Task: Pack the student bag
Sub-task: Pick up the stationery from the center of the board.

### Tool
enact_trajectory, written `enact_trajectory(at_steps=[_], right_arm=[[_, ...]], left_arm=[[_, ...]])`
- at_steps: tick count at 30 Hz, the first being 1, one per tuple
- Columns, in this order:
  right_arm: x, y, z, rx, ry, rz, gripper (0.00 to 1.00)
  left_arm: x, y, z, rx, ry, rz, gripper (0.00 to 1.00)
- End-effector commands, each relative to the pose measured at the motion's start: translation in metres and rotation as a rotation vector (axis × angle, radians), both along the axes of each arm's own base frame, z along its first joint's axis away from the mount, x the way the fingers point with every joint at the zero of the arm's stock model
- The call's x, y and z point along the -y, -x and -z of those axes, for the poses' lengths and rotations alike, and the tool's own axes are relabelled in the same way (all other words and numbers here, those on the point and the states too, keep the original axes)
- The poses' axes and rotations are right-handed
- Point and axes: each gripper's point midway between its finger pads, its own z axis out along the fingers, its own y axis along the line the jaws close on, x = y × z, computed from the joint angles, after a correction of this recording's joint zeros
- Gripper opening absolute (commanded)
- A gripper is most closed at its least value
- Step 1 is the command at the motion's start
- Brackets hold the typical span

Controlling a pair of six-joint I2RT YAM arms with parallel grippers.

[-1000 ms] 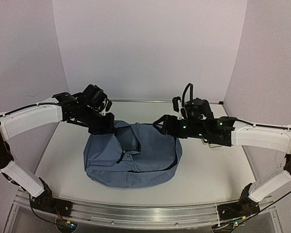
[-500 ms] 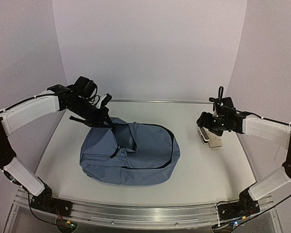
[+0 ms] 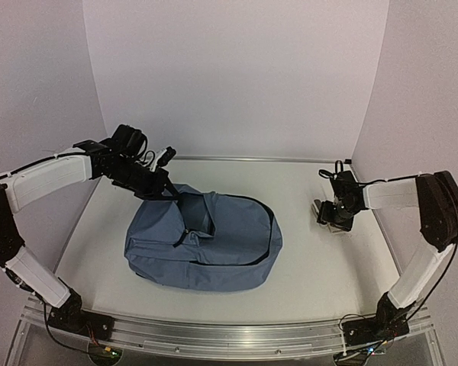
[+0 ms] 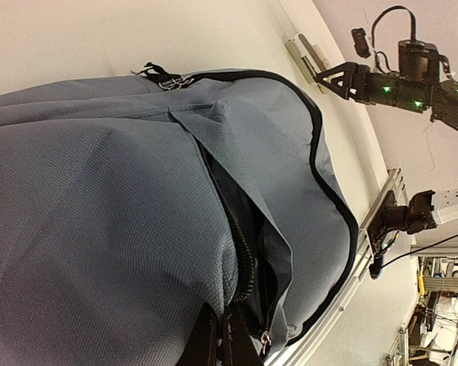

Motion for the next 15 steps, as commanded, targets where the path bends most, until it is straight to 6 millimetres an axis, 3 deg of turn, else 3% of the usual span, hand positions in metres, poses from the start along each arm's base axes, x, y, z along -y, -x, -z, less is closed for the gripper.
enact_trajectory(at_steps=[1,15], right_arm=[[0.0,-0.009,0.003,0.004,0.033,-0.04,0.67],[-0.007,-0.032,0.011,-0.001,0.067,-0.105,0.42]], left_arm=[[0.006,-0.014,-0.038,0.152,0.111,0.037,0.0],[0.006,-0.01,-0.034,0.098,0.101,0.099,0.0]])
